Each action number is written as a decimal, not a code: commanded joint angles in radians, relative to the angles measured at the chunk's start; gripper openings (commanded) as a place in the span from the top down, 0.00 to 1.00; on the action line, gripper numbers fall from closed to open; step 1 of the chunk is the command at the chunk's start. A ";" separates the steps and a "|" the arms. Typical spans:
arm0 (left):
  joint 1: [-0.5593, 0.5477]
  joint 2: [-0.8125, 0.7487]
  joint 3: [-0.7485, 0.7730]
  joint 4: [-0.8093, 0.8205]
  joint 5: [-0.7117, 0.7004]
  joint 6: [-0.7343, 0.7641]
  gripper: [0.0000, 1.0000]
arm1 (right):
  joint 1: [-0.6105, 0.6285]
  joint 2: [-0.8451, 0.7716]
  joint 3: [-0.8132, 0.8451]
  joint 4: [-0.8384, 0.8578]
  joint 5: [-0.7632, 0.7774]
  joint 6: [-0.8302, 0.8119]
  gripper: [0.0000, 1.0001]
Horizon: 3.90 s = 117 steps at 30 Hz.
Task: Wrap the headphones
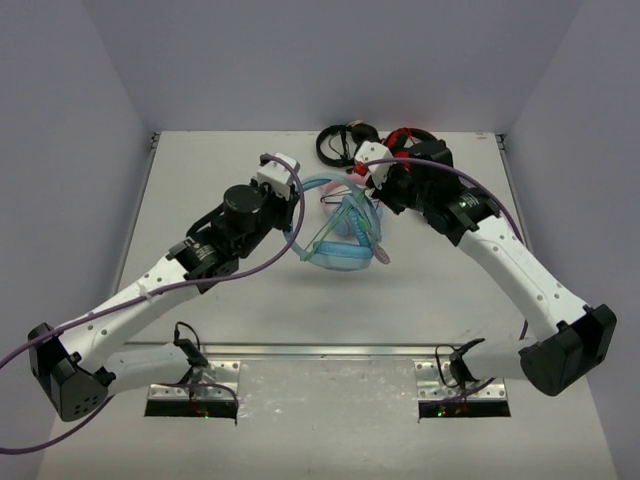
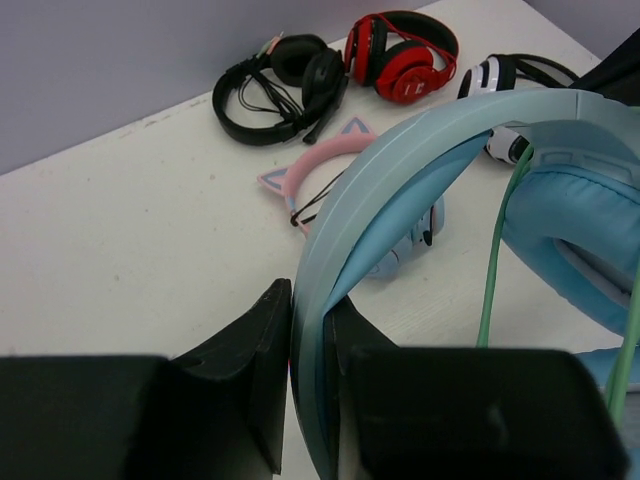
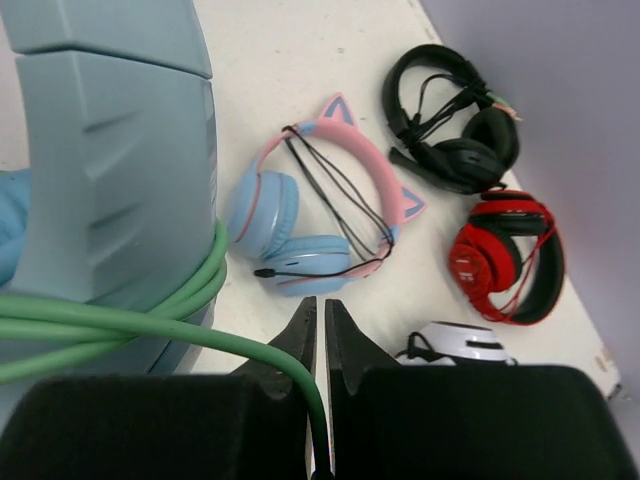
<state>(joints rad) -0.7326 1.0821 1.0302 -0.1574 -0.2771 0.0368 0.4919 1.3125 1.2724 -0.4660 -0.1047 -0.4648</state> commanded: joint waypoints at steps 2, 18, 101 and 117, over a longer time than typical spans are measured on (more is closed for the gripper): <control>-0.011 -0.039 0.027 0.048 0.061 -0.064 1.00 | -0.050 -0.016 0.011 0.009 -0.117 0.112 0.93; -0.010 -0.024 0.145 -0.054 -0.016 -0.242 1.00 | -0.124 -0.093 -0.301 0.294 -0.386 0.394 0.64; 0.679 1.340 1.050 -0.394 0.914 0.917 0.46 | -0.296 -0.795 -0.867 0.043 -0.684 0.933 0.01; 0.665 1.040 0.904 -0.004 0.621 0.451 0.00 | -0.296 -0.760 -0.843 0.041 -0.598 0.891 0.01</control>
<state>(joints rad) -0.0608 2.2017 1.9598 -0.3336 0.5724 0.7006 0.1925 0.5362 0.4107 -0.4503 -0.7395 0.4641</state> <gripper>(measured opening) 1.000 0.992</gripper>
